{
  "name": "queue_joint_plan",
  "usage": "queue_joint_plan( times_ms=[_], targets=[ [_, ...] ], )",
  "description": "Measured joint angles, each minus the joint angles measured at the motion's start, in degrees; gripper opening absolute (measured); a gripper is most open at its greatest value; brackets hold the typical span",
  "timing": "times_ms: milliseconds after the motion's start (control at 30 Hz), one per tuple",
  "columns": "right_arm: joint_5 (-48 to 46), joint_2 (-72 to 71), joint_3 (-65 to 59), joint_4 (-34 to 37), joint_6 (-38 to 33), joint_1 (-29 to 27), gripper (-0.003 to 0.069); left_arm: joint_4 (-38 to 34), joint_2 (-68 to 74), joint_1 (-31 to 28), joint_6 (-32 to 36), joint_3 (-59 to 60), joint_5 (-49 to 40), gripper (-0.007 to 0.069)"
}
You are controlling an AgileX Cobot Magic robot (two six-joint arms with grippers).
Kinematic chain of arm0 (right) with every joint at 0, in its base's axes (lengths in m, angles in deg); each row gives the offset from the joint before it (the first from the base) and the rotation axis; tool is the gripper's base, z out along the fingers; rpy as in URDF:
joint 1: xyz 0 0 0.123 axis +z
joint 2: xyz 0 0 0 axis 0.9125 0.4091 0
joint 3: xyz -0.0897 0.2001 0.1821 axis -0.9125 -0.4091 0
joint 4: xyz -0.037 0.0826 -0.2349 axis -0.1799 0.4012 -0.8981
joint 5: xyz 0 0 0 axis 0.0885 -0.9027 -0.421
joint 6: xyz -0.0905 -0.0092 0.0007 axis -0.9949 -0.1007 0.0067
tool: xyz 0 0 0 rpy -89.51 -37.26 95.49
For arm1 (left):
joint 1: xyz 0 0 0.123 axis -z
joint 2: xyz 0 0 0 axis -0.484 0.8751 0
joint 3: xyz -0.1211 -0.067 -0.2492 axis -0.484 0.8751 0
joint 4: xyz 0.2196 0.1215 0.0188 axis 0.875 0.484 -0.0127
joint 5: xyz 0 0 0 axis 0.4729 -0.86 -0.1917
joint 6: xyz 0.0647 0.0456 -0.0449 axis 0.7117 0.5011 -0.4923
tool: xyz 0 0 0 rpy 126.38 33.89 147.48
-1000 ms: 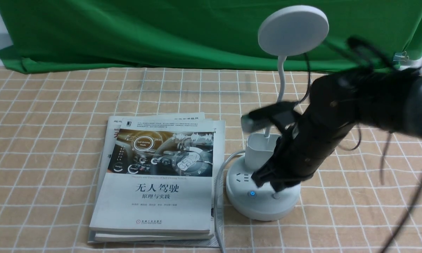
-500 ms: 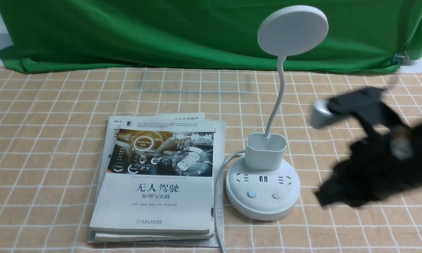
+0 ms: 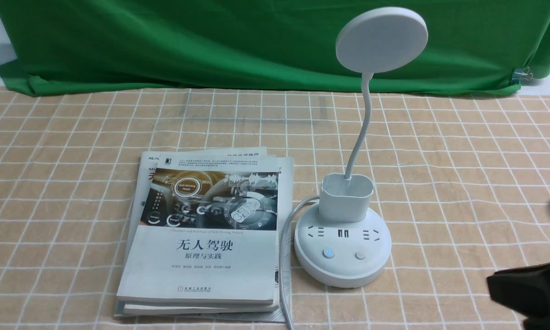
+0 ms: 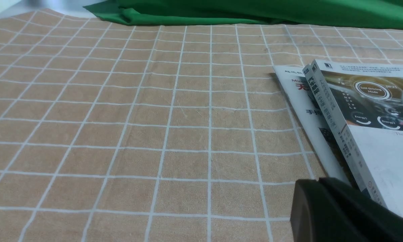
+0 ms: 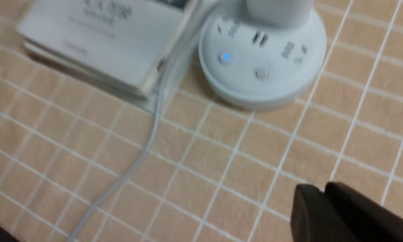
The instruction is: Turn off the desk lamp on the light coffee tablecloth by hand.
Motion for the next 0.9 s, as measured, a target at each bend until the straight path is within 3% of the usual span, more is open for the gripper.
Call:
queue_joint_plan(
  times_ms=[267,633,900],
  targets=[
    [1.1,-4.8,-0.7,-0.1,-0.2,-0.5,0.0073,0.0,0.0,0.0,0.0,0.0,0.0,0.0004],
    [24.5,-28.4,-27.6,-0.6,-10.4,-21.3,0.0083,0.0,0.0,0.0,0.0,0.0,0.0,0.0004],
    [32.0,-42.0,-37.7,-1.6,-11.6,-26.0,0.0077,0.0,0.0,0.0,-0.1,0.0,0.0,0.0004]
  ],
)
